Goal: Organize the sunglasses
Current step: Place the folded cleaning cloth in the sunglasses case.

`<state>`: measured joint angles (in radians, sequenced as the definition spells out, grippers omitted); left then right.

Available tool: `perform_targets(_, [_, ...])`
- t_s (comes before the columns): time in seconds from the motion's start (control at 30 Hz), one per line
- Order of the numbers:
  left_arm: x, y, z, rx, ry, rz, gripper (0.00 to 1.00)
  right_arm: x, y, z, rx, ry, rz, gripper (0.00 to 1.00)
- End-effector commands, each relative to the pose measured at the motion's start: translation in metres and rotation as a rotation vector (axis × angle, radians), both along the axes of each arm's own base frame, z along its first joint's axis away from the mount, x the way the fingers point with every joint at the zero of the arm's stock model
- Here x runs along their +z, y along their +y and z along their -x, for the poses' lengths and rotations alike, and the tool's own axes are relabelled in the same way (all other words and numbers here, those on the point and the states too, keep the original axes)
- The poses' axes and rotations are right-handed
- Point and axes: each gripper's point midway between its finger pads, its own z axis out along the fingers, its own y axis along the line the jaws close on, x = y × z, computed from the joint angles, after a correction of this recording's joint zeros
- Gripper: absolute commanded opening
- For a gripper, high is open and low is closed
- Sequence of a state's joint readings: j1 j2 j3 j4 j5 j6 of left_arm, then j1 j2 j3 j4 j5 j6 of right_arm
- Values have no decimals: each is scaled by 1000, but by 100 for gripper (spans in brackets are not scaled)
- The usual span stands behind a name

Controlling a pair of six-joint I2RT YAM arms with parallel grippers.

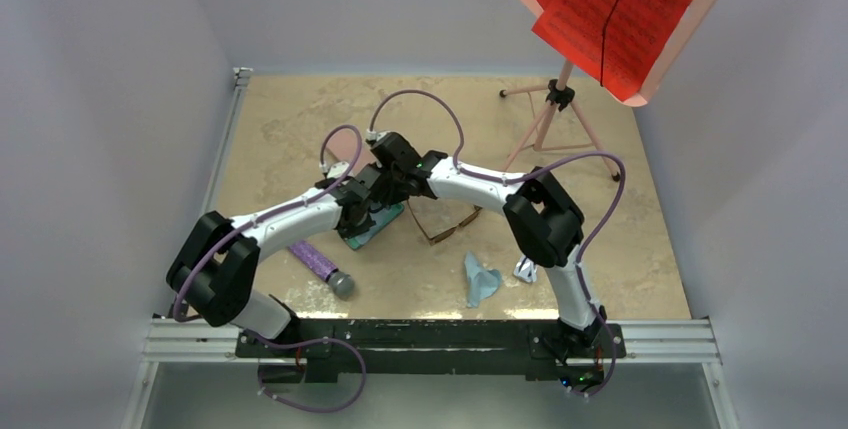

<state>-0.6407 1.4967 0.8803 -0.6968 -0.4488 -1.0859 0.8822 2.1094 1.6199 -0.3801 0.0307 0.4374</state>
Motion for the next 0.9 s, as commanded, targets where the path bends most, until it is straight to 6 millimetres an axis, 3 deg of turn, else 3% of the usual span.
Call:
perform_targets(0.0, [25, -5, -11, -30, -70, 43, 0, 11, 1, 3, 8, -11, -53, 0])
perform_targets(0.27, [49, -6, -5, -60, -130, 103, 0, 28, 4, 8, 28, -37, -125, 0])
perform_targets(0.53, [50, -8, 2, -75, -117, 136, 0, 42, 4, 11, 45, -74, -175, 0])
perform_targets(0.87, [43, -7, 7, -65, -97, 137, 0, 35, -2, 14, 30, -43, -131, 0])
